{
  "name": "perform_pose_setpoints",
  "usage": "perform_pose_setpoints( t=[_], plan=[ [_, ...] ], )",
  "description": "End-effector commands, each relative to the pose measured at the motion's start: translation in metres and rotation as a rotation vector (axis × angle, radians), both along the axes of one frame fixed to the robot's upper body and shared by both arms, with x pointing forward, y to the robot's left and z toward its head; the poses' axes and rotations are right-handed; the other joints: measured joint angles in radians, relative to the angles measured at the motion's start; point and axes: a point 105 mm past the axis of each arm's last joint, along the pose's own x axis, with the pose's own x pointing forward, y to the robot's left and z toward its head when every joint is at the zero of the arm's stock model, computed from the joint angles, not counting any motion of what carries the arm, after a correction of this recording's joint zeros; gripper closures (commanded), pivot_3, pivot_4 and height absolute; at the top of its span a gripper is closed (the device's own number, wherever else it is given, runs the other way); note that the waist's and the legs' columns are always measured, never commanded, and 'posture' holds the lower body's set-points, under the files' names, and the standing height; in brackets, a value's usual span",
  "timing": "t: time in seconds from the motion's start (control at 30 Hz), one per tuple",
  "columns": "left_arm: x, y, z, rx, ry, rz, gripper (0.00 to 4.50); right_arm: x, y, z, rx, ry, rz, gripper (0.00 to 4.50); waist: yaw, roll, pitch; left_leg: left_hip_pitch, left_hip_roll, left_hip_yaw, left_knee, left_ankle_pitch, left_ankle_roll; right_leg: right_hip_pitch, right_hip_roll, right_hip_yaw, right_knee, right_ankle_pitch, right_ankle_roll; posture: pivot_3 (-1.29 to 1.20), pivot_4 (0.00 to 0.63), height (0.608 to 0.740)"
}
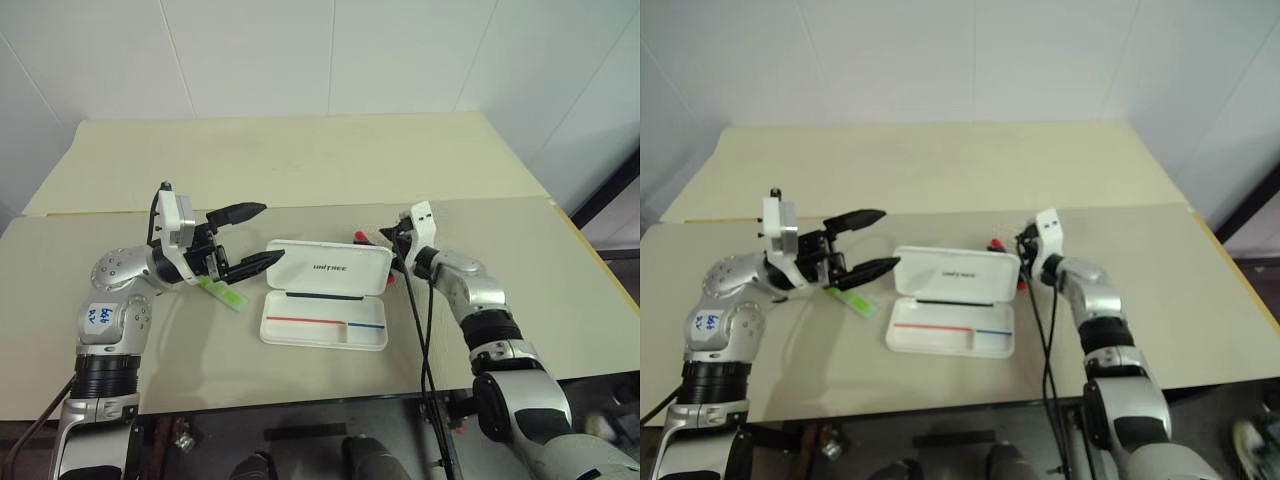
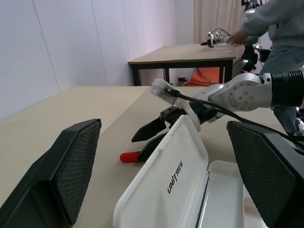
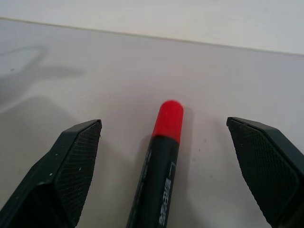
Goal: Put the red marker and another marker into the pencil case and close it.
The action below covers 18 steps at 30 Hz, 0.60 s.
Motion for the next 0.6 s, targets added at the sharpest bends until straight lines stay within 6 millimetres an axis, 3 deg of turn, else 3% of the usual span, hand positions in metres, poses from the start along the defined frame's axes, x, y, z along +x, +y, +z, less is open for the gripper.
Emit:
perform_pose_setpoints(
  t=[0.03,0.3,0.6],
  plan=[
    [-0.001,-0.001,0.011,-0.009,-0.051,-0.005,0.0,0.001,-0.001,0.005,-0.047,-0.031,0.0,0.02,0.0,0.0,0.0,0.0,0.0,0.0,0.0,0.0,0.0,0.0,0.0,0.0,0.0,0.0,0.0,0.0,0.15,0.74],
    [-0.001,-0.001,0.012,-0.008,-0.054,0.0,0.0,0.004,-0.004,-0.013,-0.143,0.041,-0.031,0.02,-0.001,0.0,0.0,0.0,0.0,0.0,0.0,0.0,0.0,0.0,0.0,0.0,0.0,0.0,0.0,0.0,0.15,0.74],
    [0.0,-0.001,0.012,-0.008,-0.058,0.004,0.0,0.005,-0.003,-0.015,-0.153,0.061,-0.035,0.02,-0.001,0.0,0.0,0.001,0.0,0.0,0.003,0.0,0.0,0.001,0.0,0.0,0.002,0.0,0.0,0.0,0.15,0.74]
  ],
)
